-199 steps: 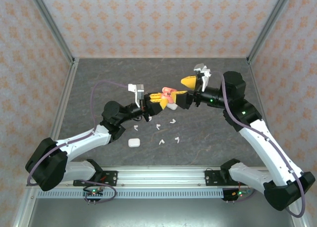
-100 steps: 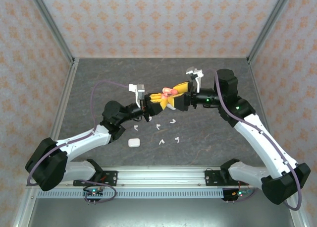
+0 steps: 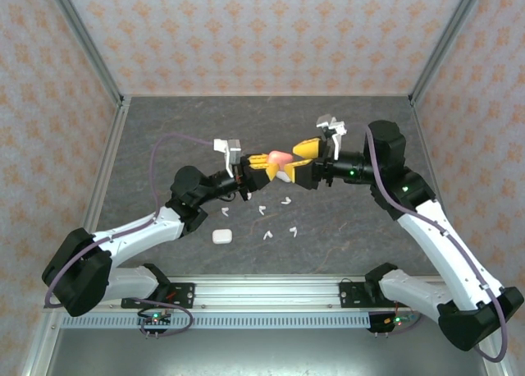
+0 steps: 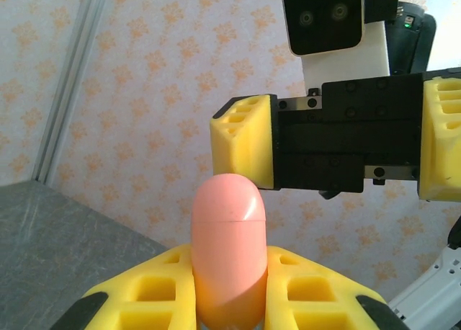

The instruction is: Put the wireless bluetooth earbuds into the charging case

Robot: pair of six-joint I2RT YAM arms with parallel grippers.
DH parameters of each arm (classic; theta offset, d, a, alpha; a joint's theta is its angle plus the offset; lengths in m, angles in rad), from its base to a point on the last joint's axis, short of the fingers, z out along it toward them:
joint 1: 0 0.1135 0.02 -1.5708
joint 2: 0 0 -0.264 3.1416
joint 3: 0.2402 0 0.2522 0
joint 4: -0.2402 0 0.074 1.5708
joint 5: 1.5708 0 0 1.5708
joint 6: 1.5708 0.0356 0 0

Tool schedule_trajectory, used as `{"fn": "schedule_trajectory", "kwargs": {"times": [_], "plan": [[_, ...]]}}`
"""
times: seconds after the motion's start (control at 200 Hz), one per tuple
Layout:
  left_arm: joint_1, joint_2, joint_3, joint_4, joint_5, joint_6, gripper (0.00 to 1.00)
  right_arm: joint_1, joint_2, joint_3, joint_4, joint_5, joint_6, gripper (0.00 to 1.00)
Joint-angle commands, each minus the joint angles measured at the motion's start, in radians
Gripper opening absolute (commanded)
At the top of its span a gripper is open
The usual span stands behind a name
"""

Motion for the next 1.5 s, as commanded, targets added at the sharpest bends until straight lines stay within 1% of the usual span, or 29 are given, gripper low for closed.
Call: {"fn": "schedule_trajectory", "kwargs": {"times": [0.0,0.075,0.115,0.21,0.285,0.35,0.37,0.475,0.55,0.661,0.766,0.821,0.901,1.011,1.241,1.296,1.356,1.441,1.496], "plan": [[-0.003,-0.016,0.035,-0.085,-0.05,0.044,0.0,0.001,-0.038,-0.012,-0.038,0.184,-0.015,0.81],[0.0,-0.024,0.054,-0.206,-0.097,0.074,0.0,0.0,-0.061,-0.028,-0.053,0.359,0.007,0.87],[0.007,-0.023,0.062,-0.262,-0.118,0.083,0.0,-0.001,-0.069,-0.037,-0.064,0.446,0.022,0.88],[0.054,0.001,0.084,-0.369,-0.15,0.048,0.0,-0.001,-0.072,-0.07,-0.075,0.609,0.074,0.93],[0.12,0.042,0.103,-0.442,-0.153,-0.01,0.0,-0.008,-0.063,-0.112,-0.061,0.691,0.133,0.96],[0.187,0.087,0.113,-0.487,-0.142,-0.042,0.0,-0.011,-0.049,-0.149,-0.05,0.734,0.179,0.99],[0.208,0.1,0.115,-0.494,-0.136,-0.072,0.0,-0.01,-0.043,-0.158,-0.045,0.744,0.192,1.0],[0.301,0.181,0.144,-0.542,-0.11,-0.098,0.0,-0.01,-0.003,-0.194,-0.035,0.773,0.239,0.99],[0.352,0.236,0.174,-0.589,-0.106,-0.1,0.0,-0.011,0.025,-0.205,-0.041,0.798,0.254,0.99],[0.409,0.315,0.219,-0.641,-0.105,-0.111,0.0,-0.011,0.065,-0.209,-0.064,0.854,0.267,0.99],[0.454,0.392,0.268,-0.687,-0.107,-0.116,0.0,-0.013,0.106,-0.202,-0.086,0.876,0.273,0.99],[0.472,0.436,0.294,-0.723,-0.114,-0.119,0.0,-0.011,0.124,-0.203,-0.086,0.87,0.275,0.99],[0.49,0.494,0.318,-0.734,-0.105,-0.131,0.0,-0.012,0.14,-0.206,-0.077,0.862,0.279,0.99],[0.499,0.554,0.356,-0.776,-0.122,-0.105,0.0,-0.011,0.155,-0.209,-0.067,0.857,0.278,0.99],[0.512,0.624,0.373,-0.76,-0.133,-0.11,0.0,-0.011,0.183,-0.203,-0.068,0.847,0.27,0.99],[0.514,0.634,0.372,-0.76,-0.138,-0.109,0.02,-0.012,0.183,-0.201,-0.072,0.847,0.269,0.99],[0.514,0.644,0.371,-0.759,-0.142,-0.108,0.07,-0.012,0.183,-0.198,-0.075,0.85,0.266,0.99],[0.514,0.656,0.367,-0.755,-0.144,-0.108,0.16,-0.01,0.208,-0.193,-0.084,0.855,0.258,0.99],[0.513,0.657,0.363,-0.759,-0.152,-0.102,0.23,-0.011,0.213,-0.189,-0.091,0.856,0.248,0.99]]}}
